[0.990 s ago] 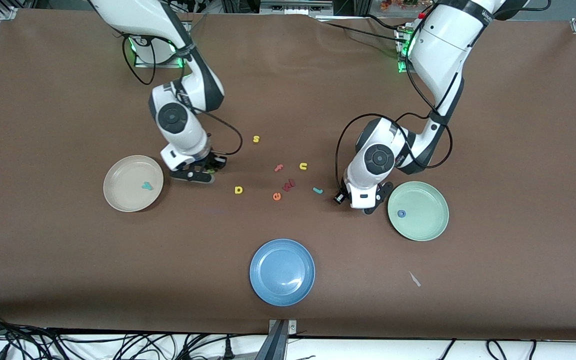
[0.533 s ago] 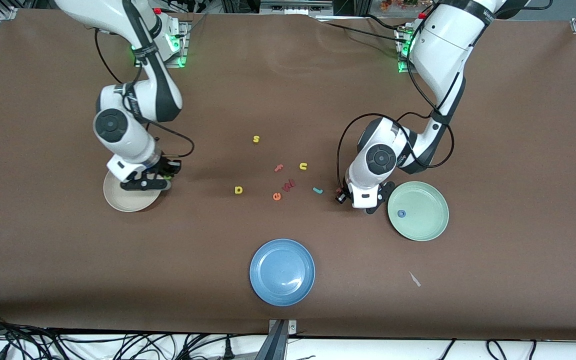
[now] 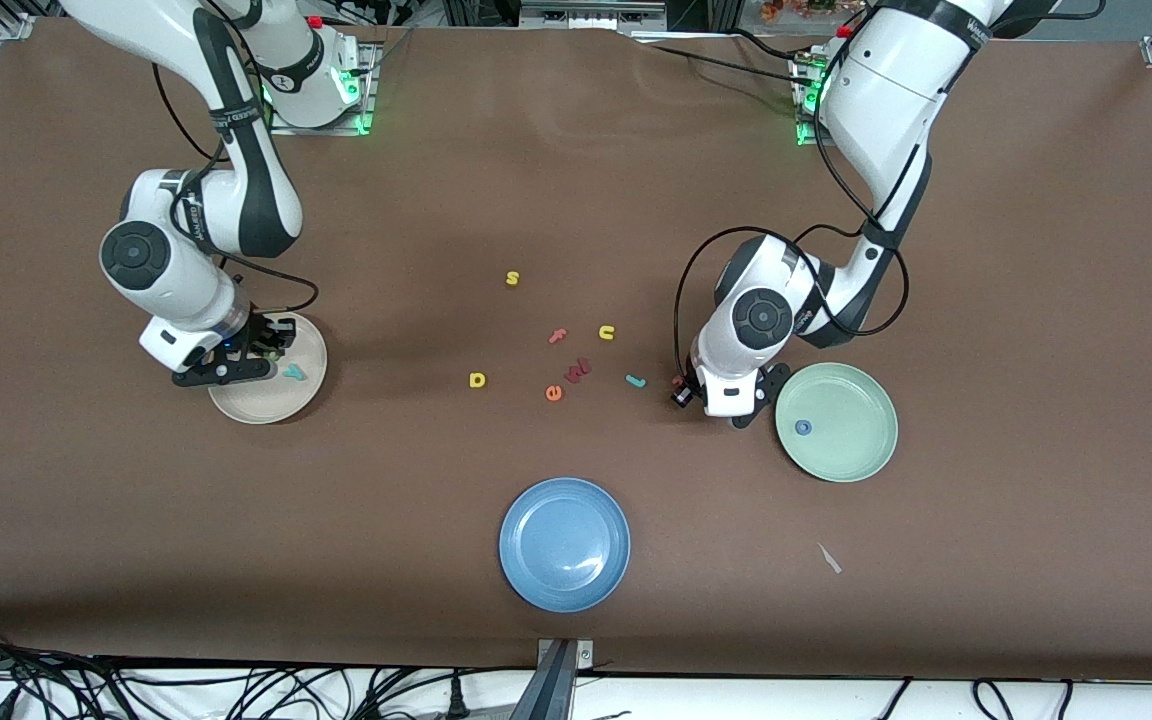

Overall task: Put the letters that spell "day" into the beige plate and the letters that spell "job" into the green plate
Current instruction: 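Drop the q on the white plate while the left gripper drops pink on green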

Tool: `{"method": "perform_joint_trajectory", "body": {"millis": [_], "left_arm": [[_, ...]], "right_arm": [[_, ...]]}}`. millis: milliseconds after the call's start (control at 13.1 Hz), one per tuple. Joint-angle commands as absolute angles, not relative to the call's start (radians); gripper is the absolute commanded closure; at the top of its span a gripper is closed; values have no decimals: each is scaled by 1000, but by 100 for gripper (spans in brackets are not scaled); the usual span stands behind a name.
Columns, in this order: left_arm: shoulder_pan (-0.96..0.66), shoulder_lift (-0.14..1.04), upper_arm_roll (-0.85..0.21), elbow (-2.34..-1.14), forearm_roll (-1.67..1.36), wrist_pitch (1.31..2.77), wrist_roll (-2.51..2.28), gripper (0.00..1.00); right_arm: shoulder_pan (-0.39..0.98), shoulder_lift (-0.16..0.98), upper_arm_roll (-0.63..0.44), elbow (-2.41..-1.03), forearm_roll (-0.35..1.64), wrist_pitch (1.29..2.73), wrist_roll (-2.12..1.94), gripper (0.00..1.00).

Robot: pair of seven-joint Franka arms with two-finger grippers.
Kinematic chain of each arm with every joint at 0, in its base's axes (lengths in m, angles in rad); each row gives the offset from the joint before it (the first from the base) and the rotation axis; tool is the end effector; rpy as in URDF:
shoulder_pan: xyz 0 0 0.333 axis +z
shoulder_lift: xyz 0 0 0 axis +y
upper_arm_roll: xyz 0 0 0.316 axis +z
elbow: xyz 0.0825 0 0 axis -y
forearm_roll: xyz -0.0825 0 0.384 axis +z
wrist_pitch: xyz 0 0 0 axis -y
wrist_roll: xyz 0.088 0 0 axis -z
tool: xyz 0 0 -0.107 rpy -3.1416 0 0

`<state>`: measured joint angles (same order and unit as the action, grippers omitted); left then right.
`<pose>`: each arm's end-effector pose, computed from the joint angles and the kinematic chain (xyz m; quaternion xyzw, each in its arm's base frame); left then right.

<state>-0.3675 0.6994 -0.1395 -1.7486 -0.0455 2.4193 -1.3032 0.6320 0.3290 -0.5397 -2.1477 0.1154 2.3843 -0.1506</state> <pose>0.5815 -0.3150 0.1735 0.9068 0.4171 -0.0543 0.0277 0.5608 0.0551 0.2650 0.9949 0.0884 -0.0212 0.0443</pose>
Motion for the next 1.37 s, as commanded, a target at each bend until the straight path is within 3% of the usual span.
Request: {"method": "perform_joint_trajectory", "body": {"millis": [0,76,152,609,1294], "left_arm": [[-361,661,-135,-1773,-51,2419,-1253,100],[-359,649,-135,-1769,-51,2402,-1244,100],[-357,640,-132,-1755,-49,2369,-1230,99],[-276,614,-121,-1657,-49,2226,-1017,99],[-39,627,-121,-1646,21,2186,-435,98]], "right_arm": [[620,351,-540,-2152,124,2402,-180,42],[620,360,-540,-2143,147,2402,-172,6],[621,367,-537,-2131,170,2392,-172,0],[641,396,-460,-1978,176,2243,55,0],[641,555,-212,-1764,178,2250,543,0]]}}
